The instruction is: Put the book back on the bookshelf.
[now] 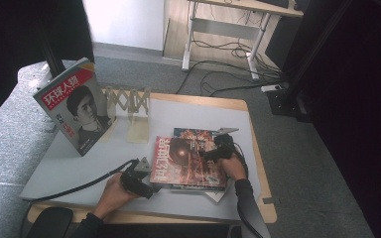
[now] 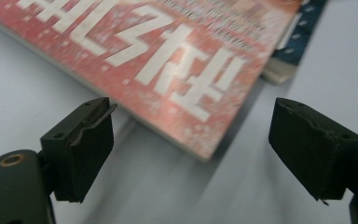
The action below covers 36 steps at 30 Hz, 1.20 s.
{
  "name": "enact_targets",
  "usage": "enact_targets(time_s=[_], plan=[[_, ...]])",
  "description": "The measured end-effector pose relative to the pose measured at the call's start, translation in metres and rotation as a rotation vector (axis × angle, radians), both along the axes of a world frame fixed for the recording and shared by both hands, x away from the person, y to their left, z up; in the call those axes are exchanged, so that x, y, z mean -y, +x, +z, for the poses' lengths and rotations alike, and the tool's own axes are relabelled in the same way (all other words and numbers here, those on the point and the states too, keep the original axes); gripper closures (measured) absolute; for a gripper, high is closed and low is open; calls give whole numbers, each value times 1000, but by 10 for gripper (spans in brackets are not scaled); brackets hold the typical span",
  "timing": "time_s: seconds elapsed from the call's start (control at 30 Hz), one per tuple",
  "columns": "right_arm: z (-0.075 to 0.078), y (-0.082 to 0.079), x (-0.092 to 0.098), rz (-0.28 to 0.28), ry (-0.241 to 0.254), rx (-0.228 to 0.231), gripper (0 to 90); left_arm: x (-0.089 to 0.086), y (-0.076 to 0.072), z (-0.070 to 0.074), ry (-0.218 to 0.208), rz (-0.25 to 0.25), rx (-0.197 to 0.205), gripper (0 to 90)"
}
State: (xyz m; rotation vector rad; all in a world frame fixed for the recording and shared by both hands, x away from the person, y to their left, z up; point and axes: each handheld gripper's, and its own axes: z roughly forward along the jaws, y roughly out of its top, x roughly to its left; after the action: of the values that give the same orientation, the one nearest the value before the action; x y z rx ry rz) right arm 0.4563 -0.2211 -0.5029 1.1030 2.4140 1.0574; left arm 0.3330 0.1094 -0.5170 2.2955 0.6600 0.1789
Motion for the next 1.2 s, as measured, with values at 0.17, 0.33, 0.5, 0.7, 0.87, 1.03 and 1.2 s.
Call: enact_targets(time_s=[0.17,0.33,0.5,0.7,0.87,1.03,1.2], plan=[[1,5,1,8,4,-12,15,0,-1,1,-4,13,18,204],[2,3,4,29,6,-10,41,-1,0,2,-3,40,30,309],[2,0,8,36,24,-14,60,-1,1,3,-13,41,23,323],[0,5,6,34,18,0,29,-2,0,3,-11,37,27,333],[-5,11,4,22,35,-31,9,-3,0,6,-14,35,18,374],[-3,7,11,20,33,-34,61,-4,3,6,-9,38,13,399],[-3,-4,21,-2,32,-33,64,-4,8,6,-20,55,11,440]])
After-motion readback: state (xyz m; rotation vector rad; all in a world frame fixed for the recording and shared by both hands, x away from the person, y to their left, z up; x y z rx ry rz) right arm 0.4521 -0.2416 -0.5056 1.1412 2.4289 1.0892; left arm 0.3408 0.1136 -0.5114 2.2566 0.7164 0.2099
